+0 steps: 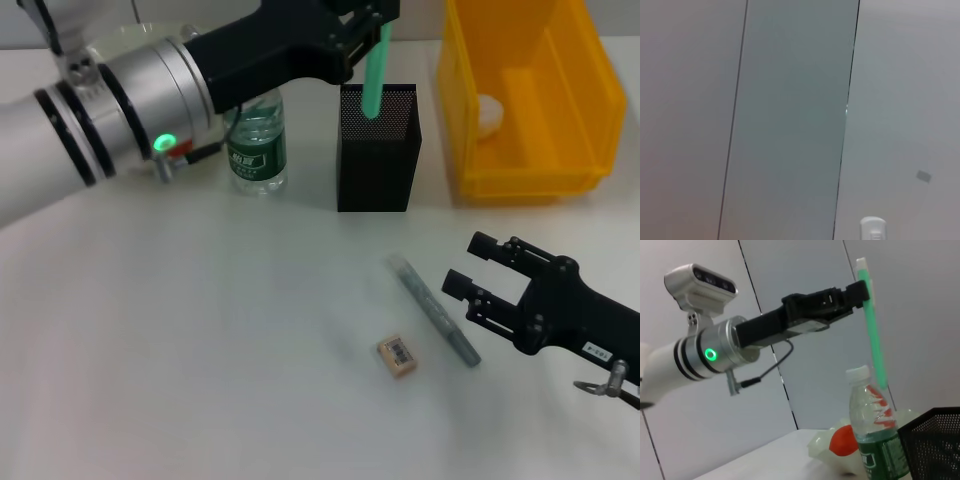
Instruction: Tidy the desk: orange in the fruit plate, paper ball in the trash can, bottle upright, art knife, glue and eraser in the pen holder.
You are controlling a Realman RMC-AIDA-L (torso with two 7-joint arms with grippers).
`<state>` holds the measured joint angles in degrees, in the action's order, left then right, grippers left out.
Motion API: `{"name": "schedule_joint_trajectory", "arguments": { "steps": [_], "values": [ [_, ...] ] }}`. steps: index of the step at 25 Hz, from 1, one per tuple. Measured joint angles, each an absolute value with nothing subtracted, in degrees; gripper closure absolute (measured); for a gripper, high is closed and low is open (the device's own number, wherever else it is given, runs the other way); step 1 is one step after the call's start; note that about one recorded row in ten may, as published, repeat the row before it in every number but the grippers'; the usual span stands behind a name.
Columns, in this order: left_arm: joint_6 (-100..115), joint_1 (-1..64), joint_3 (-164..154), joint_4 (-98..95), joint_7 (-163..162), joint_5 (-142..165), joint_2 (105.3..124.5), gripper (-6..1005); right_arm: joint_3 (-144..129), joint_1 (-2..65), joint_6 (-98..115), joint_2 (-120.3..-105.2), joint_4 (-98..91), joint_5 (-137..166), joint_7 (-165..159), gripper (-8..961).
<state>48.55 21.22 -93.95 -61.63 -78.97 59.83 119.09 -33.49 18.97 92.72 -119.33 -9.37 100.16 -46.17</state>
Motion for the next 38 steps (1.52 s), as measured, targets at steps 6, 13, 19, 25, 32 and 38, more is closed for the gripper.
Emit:
{"name": "schedule_joint_trajectory", "arguments": {
  "steps": [6,13,19,25,32,38],
  "values": [
    [48.93,22.98,-100.64,-52.90,-60.18,40.43,119.16,810,-33.49,19.54,92.34,-119.42,-8.15,100.20,-46.19,305],
    [49.50,25.98,-111.53,-44.30,-40.37,20.21,119.18,810,-33.48,19.60,92.33,-119.44,-7.62,100.16,-46.23,306],
    [49.14,26.99,-115.38,-41.74,-31.84,13.00,119.18,811,-33.48,19.60,92.31,-119.44,-7.54,100.11,-46.23,306],
    [48.33,29.12,-117.10,-37.73,-28.64,9.45,119.18,808,-33.48,19.67,92.28,-119.44,-7.56,100.09,-46.23,305],
    [46.10,29.67,-117.21,-37.09,-28.57,8.97,119.18,804,-33.48,19.69,92.28,-119.44,-7.56,100.12,-46.23,305],
    [45.38,30.05,-117.84,-37.08,-28.55,7.86,119.18,800,-33.49,19.69,92.37,-119.44,-7.56,100.16,-46.23,305]
  ]
}}
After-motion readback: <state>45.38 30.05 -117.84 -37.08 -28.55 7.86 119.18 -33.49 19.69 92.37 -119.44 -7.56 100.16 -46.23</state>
